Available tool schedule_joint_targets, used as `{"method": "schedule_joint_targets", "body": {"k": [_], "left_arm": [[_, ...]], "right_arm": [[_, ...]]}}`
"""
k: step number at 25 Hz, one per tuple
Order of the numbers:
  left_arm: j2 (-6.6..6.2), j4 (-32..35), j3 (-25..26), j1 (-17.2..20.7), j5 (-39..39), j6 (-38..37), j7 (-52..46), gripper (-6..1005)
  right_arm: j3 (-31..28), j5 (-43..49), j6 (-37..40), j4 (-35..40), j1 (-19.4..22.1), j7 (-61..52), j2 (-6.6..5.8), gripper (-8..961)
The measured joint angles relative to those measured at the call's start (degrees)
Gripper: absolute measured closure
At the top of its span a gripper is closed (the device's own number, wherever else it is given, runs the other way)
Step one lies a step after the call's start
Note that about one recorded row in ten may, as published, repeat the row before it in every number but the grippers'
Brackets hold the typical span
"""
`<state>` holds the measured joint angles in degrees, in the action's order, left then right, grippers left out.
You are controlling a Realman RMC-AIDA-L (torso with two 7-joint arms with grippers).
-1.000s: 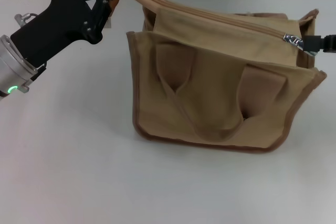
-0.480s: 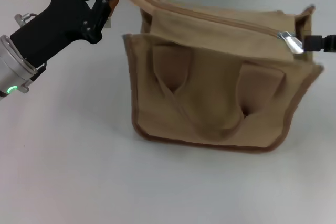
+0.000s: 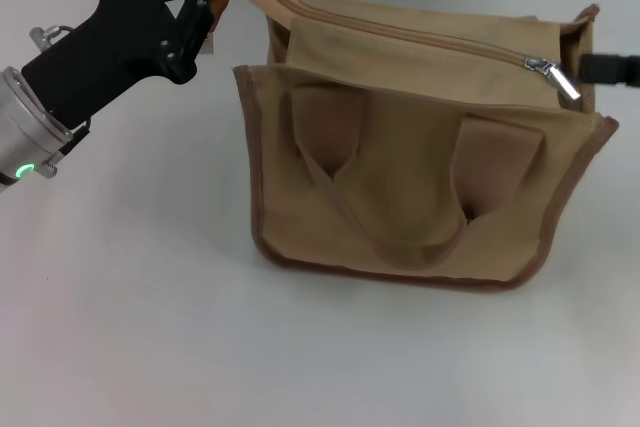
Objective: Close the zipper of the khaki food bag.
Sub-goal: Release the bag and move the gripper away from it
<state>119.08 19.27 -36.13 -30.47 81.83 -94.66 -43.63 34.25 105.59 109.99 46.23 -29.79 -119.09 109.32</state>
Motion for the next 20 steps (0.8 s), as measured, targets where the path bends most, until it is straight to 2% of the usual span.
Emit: {"method": "schedule_joint_targets", "body": {"k": [5, 6, 7, 8, 10, 12, 13, 14, 17, 18, 20], "left_arm": [[-0.06, 0.0, 0.0, 0.1, 0.0, 0.1, -0.1, 984], [-0.06, 0.0, 0.0, 0.1, 0.0, 0.1, -0.1, 984], [-0.06, 0.0, 0.0, 0.1, 0.0, 0.1, -0.1, 984], [-0.08, 0.0, 0.0, 0.2, 0.0, 0.1, -0.1, 984], [-0.12, -0.1, 0.0, 0.2, 0.0, 0.1, -0.2, 984], [-0.18, -0.1, 0.0, 0.3, 0.0, 0.1, -0.7, 984], [-0.23, -0.1, 0.0, 0.3, 0.0, 0.2, -1.2, 984], [-0.23, -0.1, 0.0, 0.3, 0.0, 0.2, -1.2, 984], [-0.25, -0.1, 0.0, 0.4, 0.0, 0.6, -1.8, 984], [-0.25, -0.1, 0.0, 0.4, 0.0, 1.0, -2.4, 983], [-0.27, -0.3, -0.1, 0.5, 0.0, 1.4, -3.1, 983]], "right_arm": [[-4.5, -3.4, 4.6, 0.0, 1.5, 8.8, 0.59, 465], [-5.1, -6.3, 8.0, 0.0, 2.9, 15.3, 0.88, 420], [-5.1, -6.3, 8.0, 0.0, 2.9, 15.3, 0.88, 374], [-5.1, -8.0, 11.4, 0.0, 4.3, 21.5, 1.26, 329], [-5.1, -8.4, 13.0, -0.1, 5.1, 24.6, 1.56, 265], [-4.4, -8.5, 14.6, -0.1, 6.8, 29.7, 2.2, 201], [-2.6, -8.0, 15.0, -0.1, 8.9, 35.6, 3.02, 169], [-2.6, -8.0, 15.0, -0.1, 8.9, 35.6, 3.02, 169], [-0.2, -5.6, 14.9, -0.3, 11.9, 45.7, 4.61, 169], [0.0, -3.1, 14.9, -0.7, 13.2, 50.3, 5.44, 169], [0.0, 2.1, 14.8, -2.9, 13.8, 55.7, 5.84, 169]]}}
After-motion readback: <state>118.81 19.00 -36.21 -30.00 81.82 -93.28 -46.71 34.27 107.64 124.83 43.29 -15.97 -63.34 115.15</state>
